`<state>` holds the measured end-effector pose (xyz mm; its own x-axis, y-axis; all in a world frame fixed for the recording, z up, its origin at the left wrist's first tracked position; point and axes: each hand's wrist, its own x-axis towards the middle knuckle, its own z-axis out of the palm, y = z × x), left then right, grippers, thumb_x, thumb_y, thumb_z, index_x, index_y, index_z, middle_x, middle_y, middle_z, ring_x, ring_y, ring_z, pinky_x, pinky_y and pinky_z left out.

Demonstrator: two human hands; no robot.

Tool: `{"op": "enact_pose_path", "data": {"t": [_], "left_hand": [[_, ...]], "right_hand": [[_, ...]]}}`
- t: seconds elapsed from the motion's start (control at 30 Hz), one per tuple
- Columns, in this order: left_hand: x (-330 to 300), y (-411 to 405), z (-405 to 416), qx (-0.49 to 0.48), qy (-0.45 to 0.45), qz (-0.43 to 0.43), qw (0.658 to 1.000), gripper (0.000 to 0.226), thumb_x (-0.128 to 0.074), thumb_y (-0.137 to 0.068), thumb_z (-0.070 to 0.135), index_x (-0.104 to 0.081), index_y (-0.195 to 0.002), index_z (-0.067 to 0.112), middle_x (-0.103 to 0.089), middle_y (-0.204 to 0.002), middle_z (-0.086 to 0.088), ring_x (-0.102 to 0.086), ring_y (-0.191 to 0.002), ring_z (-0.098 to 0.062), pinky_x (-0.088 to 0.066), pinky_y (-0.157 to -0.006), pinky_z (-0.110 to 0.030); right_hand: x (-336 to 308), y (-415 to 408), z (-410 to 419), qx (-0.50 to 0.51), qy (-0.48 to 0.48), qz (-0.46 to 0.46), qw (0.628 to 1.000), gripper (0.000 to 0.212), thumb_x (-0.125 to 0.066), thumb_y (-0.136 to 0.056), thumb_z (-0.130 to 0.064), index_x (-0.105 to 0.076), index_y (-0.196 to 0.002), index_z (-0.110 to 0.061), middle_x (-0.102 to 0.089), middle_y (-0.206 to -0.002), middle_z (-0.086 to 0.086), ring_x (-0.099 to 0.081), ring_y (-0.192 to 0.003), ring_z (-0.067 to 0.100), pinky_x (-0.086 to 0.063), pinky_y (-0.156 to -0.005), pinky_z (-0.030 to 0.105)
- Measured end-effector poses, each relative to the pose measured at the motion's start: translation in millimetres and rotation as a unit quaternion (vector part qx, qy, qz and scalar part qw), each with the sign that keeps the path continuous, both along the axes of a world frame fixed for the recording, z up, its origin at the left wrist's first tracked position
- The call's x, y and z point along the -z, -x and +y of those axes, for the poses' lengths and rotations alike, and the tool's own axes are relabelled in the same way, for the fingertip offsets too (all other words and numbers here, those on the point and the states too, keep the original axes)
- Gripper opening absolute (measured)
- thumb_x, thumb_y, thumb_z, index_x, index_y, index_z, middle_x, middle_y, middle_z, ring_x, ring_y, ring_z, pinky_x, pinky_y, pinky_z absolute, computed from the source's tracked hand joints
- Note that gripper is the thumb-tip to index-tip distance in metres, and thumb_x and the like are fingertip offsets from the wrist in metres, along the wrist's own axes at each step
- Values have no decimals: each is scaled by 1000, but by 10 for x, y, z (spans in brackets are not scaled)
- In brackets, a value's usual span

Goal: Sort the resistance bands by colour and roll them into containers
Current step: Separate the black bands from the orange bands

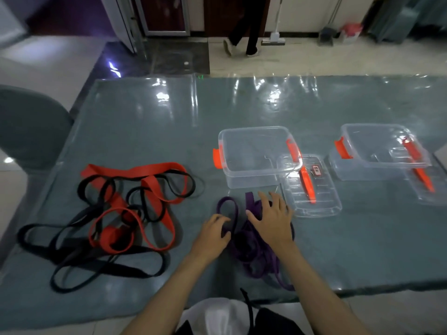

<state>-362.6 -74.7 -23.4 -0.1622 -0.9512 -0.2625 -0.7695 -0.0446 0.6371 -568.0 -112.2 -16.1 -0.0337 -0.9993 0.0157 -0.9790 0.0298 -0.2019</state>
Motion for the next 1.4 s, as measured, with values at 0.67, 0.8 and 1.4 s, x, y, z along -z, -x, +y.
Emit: {"op": "enact_pose_path", "data": {"t": [0.67, 0.8, 1.4], "left_hand": [[-131, -2862, 242, -144, -18, -190, 971, 77, -58, -98, 15, -23, -161, 39, -16, -172, -9, -14, -158, -39, -19, -123, -65], [-47, -3097, 252, -165, 17, -133, 977, 75, -70, -94, 21, -31, -158, 18, -45, -153, -15, -50, -135, -36, -53, -101, -49], [-86, -3428, -794, -115, 56, -38, 991, 25, -63, -98, 30, -66, -120, 18, -60, -122, -6, -61, -116, -30, -52, -93, -42]], "right_hand": [[91, -2446, -168, -4, -135, -233, 963, 83, -74, -92, -20, -30, -161, -21, -5, -170, 25, -19, -156, 41, -30, -120, 47], [242, -2529, -496, 73, -116, -328, 935, 65, -76, -91, -15, -49, -149, -4, -48, -151, 26, -43, -144, 41, -34, -120, 48], [364, -2896, -1042, 105, -121, -316, 935, 49, -84, -85, -17, -67, -127, 1, -74, -117, 20, -70, -110, 32, -51, -92, 35]]}}
